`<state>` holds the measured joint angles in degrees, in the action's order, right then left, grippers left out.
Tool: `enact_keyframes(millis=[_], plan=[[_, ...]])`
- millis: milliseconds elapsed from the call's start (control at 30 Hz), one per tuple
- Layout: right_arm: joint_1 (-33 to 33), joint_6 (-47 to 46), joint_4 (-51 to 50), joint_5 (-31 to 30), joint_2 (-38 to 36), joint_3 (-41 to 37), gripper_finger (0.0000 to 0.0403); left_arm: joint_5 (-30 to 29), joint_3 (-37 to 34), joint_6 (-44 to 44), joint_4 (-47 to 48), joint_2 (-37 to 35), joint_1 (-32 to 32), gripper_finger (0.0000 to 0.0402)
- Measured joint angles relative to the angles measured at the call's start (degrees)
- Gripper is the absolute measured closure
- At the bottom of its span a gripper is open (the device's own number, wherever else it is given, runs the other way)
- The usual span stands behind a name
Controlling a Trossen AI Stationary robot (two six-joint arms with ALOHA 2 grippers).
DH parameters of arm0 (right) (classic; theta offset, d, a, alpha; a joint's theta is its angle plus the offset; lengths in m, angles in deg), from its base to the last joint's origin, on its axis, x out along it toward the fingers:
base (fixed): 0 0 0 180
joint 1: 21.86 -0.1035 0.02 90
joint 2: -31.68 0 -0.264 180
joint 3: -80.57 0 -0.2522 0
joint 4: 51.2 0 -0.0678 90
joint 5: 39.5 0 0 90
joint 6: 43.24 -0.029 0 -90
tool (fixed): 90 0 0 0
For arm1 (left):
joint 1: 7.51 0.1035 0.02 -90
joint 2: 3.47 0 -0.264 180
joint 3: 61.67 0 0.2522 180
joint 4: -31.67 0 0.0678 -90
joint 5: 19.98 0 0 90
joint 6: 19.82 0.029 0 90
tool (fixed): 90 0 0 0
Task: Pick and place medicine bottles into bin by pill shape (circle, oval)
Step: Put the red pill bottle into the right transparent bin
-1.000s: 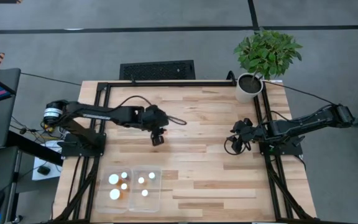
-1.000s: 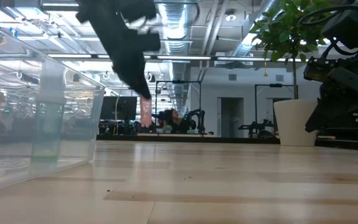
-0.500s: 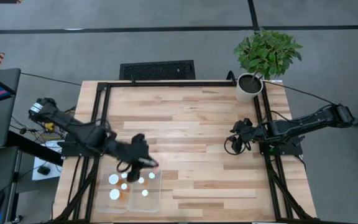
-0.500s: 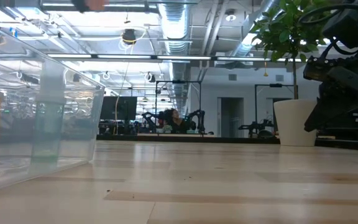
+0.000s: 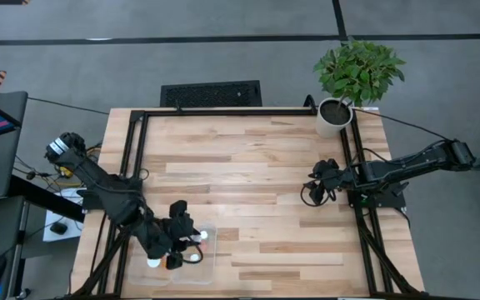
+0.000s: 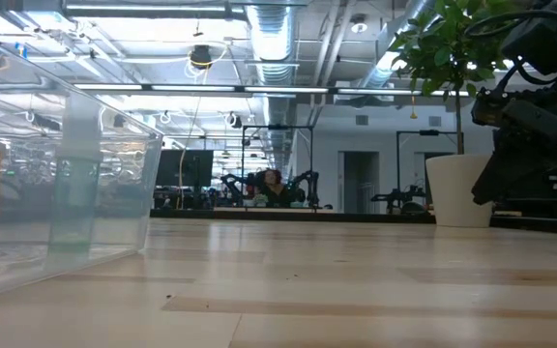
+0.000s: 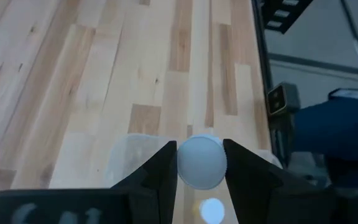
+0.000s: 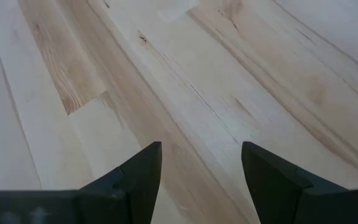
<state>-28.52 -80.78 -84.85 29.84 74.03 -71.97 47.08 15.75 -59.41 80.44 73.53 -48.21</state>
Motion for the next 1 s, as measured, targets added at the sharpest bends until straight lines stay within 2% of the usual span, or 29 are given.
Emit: enact_keyframes(millis=[333, 733, 1000], plan=[[0.0, -0.15, 1.05, 0.0, 0.0, 0.0, 0.0168, 0.91, 0.0, -0.83, -0.28, 7.24, -1.03, 0.0295], [0.0, 0.07, 0.63, 0.02, 0.0, 0.0, 0.0168, 2.53, 0.0, -1.01, -2.29, 8.57, -1.41, 0.0295], [0.0, 0.07, 0.32, 0.02, 0.02, 0.0, 0.0168, 1.01, 0.11, 1.28, 1.4, 12.24, -1.72, 0.0295]])
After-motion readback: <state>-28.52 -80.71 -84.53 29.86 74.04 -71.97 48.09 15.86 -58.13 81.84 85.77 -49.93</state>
